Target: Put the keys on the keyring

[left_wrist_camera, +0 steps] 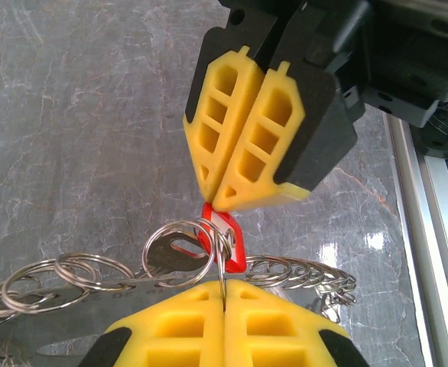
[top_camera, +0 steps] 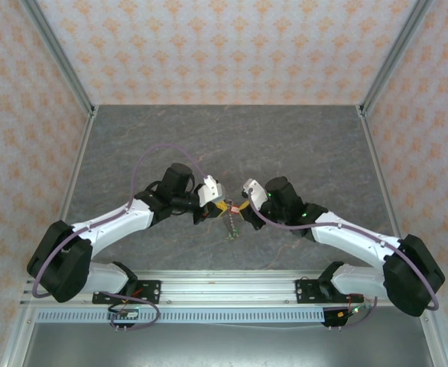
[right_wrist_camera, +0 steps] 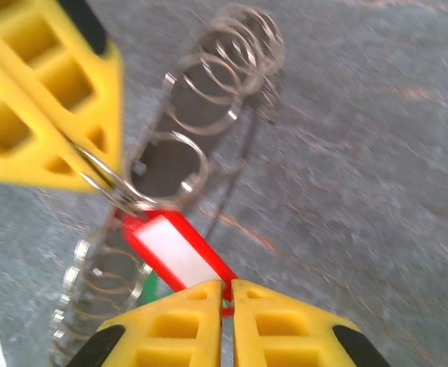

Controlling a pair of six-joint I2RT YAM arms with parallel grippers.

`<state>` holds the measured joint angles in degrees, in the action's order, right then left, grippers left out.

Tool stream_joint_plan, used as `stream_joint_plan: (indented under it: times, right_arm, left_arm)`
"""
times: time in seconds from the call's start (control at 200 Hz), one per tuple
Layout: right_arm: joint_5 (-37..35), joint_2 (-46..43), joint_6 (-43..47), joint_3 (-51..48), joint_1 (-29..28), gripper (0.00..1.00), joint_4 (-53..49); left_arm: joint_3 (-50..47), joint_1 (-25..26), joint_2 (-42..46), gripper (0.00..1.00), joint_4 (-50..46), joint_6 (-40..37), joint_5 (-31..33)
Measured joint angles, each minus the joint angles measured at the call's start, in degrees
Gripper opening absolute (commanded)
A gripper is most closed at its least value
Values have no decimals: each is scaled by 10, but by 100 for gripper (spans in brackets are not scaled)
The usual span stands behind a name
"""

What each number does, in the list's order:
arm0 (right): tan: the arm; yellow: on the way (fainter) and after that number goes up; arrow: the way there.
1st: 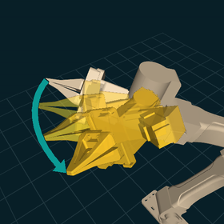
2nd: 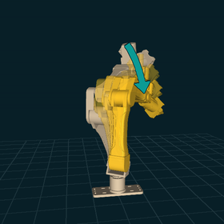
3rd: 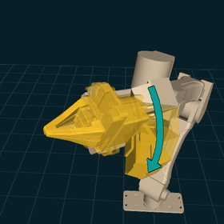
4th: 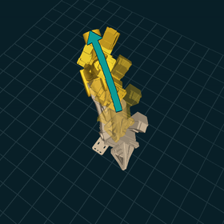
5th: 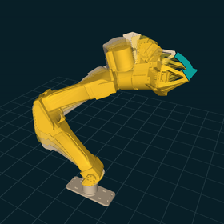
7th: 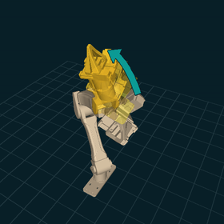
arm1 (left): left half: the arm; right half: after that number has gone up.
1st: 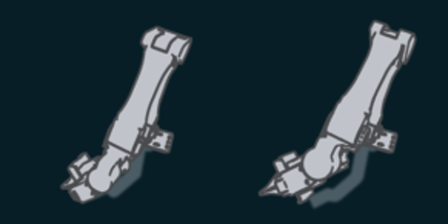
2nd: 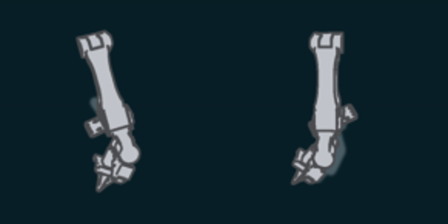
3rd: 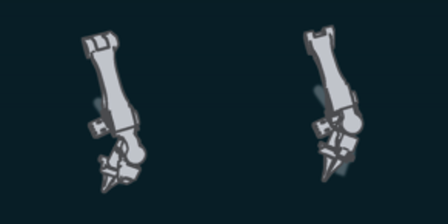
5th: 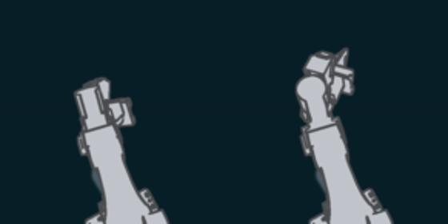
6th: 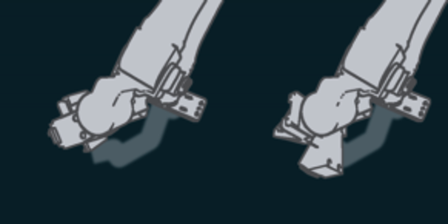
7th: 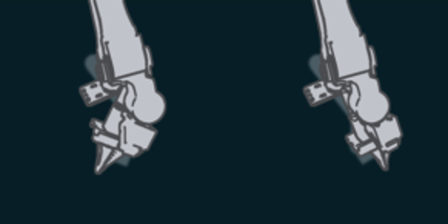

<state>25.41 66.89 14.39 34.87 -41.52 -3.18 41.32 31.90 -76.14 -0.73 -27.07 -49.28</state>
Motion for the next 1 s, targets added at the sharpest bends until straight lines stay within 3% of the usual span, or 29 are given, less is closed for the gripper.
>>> stream_joint_plan:
  times: [0.2, 0.355, 0.996]
  right_arm:
    - [-20, -38, -2, -7, 1, 17, 2]
    - [25, -67, 7, -17, 1, 28, 41]
    - [116, -32, 54, -14, 9, 26, 76]
  left_arm:
    - [0, 0, 0, 0, 0, 0, -3]
    - [4, 0, 0, 0, -5, -2, -16]
    - [14, 0, 0, 0, -23, -16, -48]
